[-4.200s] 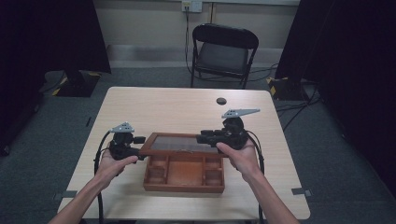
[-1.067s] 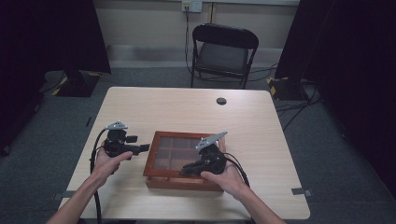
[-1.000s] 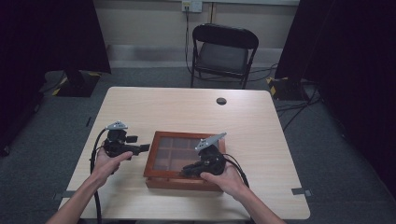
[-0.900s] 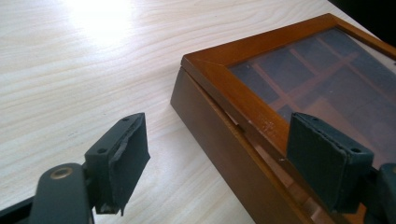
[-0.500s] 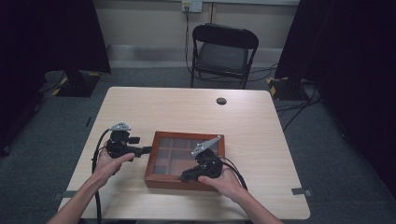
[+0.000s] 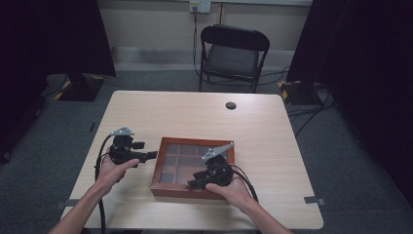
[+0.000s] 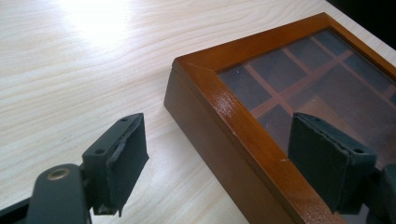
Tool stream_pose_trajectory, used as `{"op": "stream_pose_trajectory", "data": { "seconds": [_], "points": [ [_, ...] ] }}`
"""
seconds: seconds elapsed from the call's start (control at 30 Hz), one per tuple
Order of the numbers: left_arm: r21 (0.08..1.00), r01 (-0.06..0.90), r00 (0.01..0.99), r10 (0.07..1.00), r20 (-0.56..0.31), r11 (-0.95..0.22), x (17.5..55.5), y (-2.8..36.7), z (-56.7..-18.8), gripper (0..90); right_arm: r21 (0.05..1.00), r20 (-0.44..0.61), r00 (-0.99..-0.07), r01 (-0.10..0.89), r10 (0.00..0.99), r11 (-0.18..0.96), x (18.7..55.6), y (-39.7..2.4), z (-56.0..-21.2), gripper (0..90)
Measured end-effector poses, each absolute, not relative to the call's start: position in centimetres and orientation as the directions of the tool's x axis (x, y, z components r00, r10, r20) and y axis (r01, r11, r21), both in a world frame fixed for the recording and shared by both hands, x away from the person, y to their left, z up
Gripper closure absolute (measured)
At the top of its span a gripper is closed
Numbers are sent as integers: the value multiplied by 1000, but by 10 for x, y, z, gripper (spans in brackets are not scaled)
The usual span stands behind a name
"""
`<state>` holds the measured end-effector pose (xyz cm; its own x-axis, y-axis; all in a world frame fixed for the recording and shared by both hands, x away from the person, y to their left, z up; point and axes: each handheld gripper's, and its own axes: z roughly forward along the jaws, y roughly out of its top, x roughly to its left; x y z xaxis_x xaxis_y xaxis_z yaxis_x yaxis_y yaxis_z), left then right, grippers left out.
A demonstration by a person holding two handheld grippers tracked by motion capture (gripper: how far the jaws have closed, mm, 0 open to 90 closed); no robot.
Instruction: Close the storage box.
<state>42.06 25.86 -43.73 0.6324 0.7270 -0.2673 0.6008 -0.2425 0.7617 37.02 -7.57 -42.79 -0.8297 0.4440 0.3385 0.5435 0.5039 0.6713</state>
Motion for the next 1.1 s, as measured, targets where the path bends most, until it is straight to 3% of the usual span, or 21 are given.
{"op": "stream_pose_trajectory", "data": {
  "seconds": [0.17, 0.3, 0.33, 0.53, 1.1],
  "points": [
    [741, 627, 615, 737, -280, -241, 422, 260, -438, 199, 715, 288, -788, 555, 543, 426, 377, -87, -416, 396],
    [719, 631, 622, 745, -243, -292, 422, 260, -436, 203, 725, 276, -749, 574, 603, 381, 382, -98, -411, 317],
    [720, 622, 632, 740, -228, -310, 421, 263, -434, 203, 726, 263, -719, 586, 644, 359, 386, -108, -408, 261],
    [725, 629, 603, 765, -226, -282, 412, 281, -433, 202, 721, 257, -650, 622, 715, 306, 389, -140, -407, 181],
    [658, 687, 564, 798, -214, -309, 401, 303, -452, 188, 681, 259, -395, 722, 882, 123, 387, -231, -425, 146]
  ]
}}
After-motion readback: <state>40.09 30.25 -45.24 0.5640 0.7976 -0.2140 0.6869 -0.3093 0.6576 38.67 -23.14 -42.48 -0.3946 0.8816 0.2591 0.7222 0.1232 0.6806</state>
